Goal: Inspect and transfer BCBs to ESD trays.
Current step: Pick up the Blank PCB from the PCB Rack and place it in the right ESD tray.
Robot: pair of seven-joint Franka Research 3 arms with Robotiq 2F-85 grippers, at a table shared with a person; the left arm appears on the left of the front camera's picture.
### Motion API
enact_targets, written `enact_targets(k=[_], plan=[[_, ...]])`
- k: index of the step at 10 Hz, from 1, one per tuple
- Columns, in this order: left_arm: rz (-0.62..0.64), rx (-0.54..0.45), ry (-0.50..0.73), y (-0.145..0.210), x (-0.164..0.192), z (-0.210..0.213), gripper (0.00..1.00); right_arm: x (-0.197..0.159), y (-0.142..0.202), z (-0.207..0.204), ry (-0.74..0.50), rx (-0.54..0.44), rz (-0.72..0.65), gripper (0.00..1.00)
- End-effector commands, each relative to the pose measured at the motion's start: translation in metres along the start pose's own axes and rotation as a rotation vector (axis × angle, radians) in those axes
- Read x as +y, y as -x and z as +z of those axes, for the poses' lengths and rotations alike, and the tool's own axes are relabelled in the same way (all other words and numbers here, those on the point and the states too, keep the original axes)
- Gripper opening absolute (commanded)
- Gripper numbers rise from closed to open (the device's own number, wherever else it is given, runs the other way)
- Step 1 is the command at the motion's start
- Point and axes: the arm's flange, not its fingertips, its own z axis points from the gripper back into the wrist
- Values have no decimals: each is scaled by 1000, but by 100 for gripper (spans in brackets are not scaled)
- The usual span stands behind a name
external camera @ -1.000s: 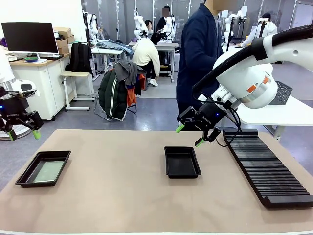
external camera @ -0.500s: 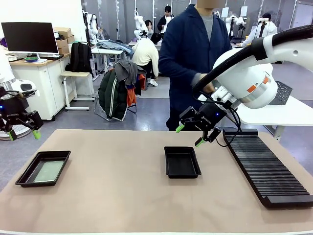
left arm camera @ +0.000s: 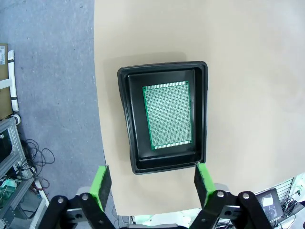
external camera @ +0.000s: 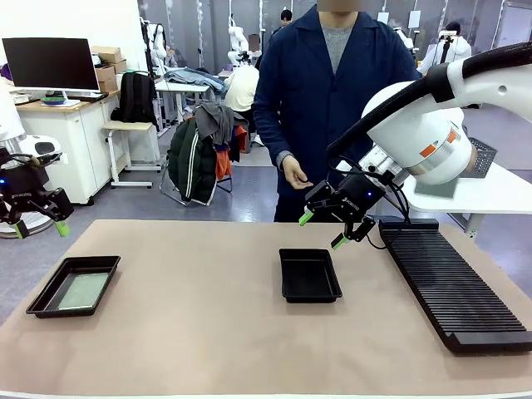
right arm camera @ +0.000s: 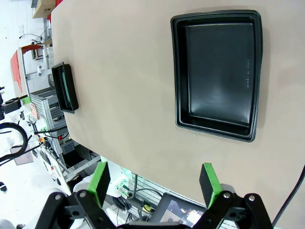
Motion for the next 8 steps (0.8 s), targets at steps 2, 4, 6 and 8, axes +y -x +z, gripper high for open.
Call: enact_targets(k=[2,4,6,8], plan=[[2,-7,0,0,0,-1,93,2,-2,0,21,0,-11,100],[2,-7,0,0,0,-1,93,2,-2,0,21,0,-11,100],[2,-7,0,0,0,-1,93,2,-2,0,21,0,-11,100],[2,-7,0,0,0,-1,93,2,-2,0,21,0,-11,100]])
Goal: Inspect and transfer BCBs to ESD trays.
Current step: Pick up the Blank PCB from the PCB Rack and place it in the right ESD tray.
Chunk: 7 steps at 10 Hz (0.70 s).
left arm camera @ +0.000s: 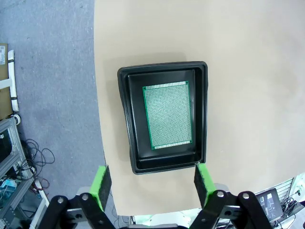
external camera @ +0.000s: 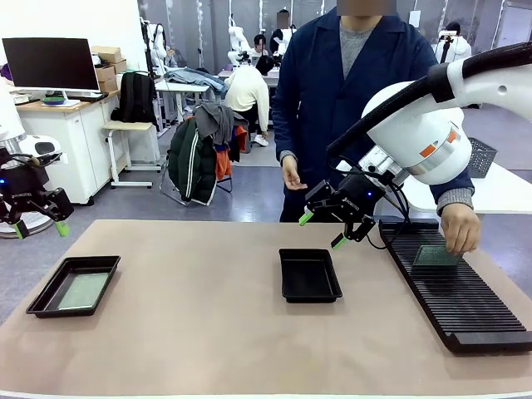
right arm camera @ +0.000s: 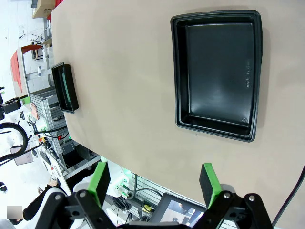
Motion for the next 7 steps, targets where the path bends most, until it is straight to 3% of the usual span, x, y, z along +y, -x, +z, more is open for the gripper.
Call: enact_targets(k=[1,5,7], plan=[[2,-7,0,0,0,-1,93,2,-2,0,21,0,-11,100],[2,-7,0,0,0,-1,93,0,0,0,0,0,0,100],[2,-7,0,0,0,-1,93,-12,8,31,65,-9,207,100]])
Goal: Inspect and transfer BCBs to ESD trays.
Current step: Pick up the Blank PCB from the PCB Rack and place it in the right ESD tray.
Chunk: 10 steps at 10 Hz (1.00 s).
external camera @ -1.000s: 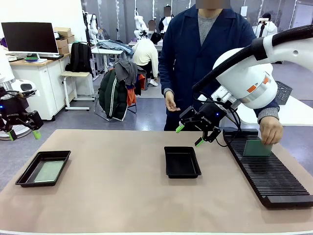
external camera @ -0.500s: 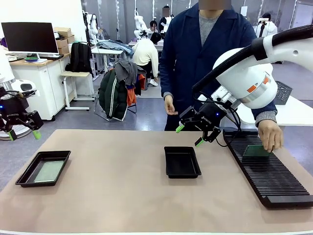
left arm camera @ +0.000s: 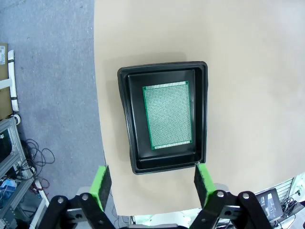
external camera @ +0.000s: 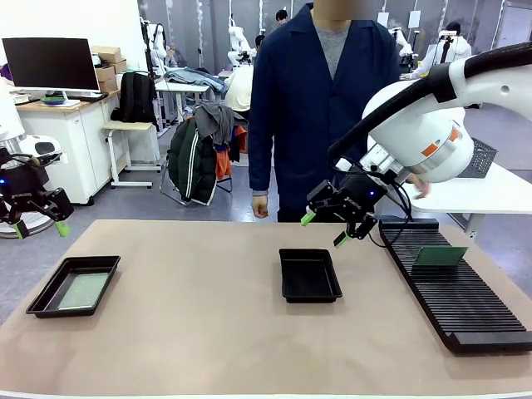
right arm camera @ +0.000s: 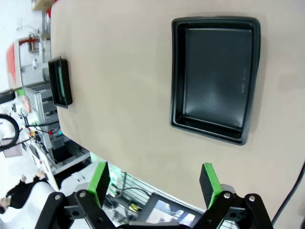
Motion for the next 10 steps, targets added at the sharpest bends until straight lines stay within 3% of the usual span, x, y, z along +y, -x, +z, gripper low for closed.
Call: enact_targets(k=[1,5,7,10], plan=[[2,-7,0,0,0,0,93,-23,13,46,67,-10,198,100],[2,-7,0,0,0,0,93,-61,25,174,256,-21,520,100],[2,-7,0,0,0,0,93,-75,33,249,351,-14,818,100],[2,-7,0,0,0,0,93,-89,32,331,461,51,1184,100]])
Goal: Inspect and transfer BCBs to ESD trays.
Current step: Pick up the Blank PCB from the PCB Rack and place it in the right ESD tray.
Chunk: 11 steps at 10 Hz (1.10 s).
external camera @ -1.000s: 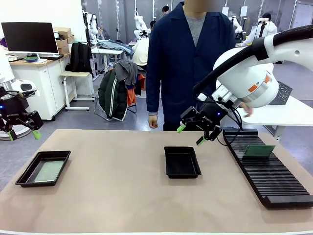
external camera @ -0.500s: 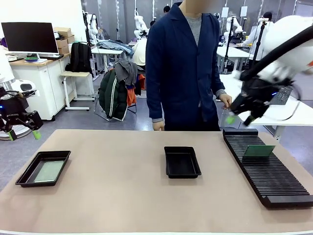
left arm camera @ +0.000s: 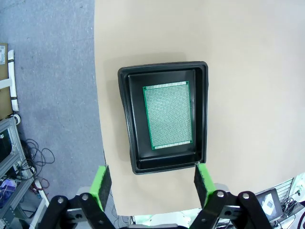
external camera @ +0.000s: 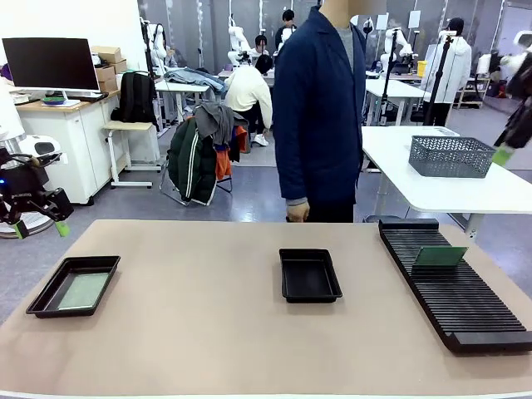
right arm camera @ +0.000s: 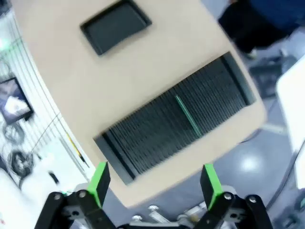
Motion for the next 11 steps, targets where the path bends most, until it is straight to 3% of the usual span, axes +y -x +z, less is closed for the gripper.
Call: enact_targets(k=[1,3,5,7,8,11], plan=[[1,-7,0,1,0,0,93,-21,7,19,-1,-6,215,100],[1,-7,0,1,0,0,93,-31,16,39,-43,39,389,100],[1,-7,0,1,0,0,93,-37,18,46,-70,83,458,100],[1,-7,0,1,0,0,93,-39,18,47,-69,119,498,100],[1,-7,0,1,0,0,93,-32,17,42,-70,50,450,100],[1,-7,0,1,0,0,93,-32,17,42,-70,50,450,100]])
